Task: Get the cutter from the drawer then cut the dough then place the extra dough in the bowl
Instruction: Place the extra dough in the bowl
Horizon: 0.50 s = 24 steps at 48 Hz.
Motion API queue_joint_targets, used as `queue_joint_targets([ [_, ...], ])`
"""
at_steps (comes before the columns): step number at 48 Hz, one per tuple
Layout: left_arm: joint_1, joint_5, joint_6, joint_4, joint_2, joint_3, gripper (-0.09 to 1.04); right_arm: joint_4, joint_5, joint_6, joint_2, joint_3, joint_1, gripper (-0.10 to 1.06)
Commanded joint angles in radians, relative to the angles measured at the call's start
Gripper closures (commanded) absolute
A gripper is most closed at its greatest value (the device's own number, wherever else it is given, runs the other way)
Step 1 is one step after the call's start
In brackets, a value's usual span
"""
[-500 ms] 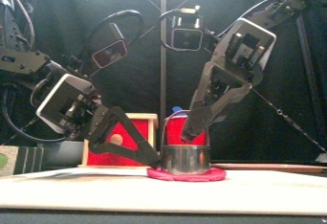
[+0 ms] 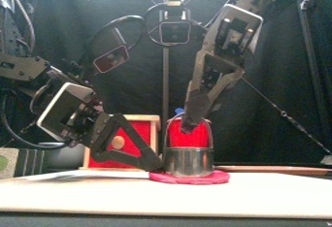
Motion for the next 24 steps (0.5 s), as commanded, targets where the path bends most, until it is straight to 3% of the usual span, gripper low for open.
queue_joint_targets([
  [1, 0.005, 0.002, 0.002, -0.003, -0.005, -0.015, 0.33, 0.0, 0.0, 0.002, -0.011, -0.029, -0.005, 0.2],
  [10, 0.005, 0.003, 0.002, -0.005, -0.003, -0.006, 0.33, -0.002, 0.009, 0.002, 0.005, -0.049, -0.014, 0.22],
  [18, 0.005, 0.003, 0.002, -0.018, -0.003, -0.005, 0.34, 0.0, 0.043, 0.002, 0.005, -0.063, -0.012, 0.4],
  [24, 0.005, 0.003, 0.002, -0.018, -0.003, -0.003, 0.34, -0.002, 0.061, 0.002, 0.0, -0.071, -0.012, 0.47],
])
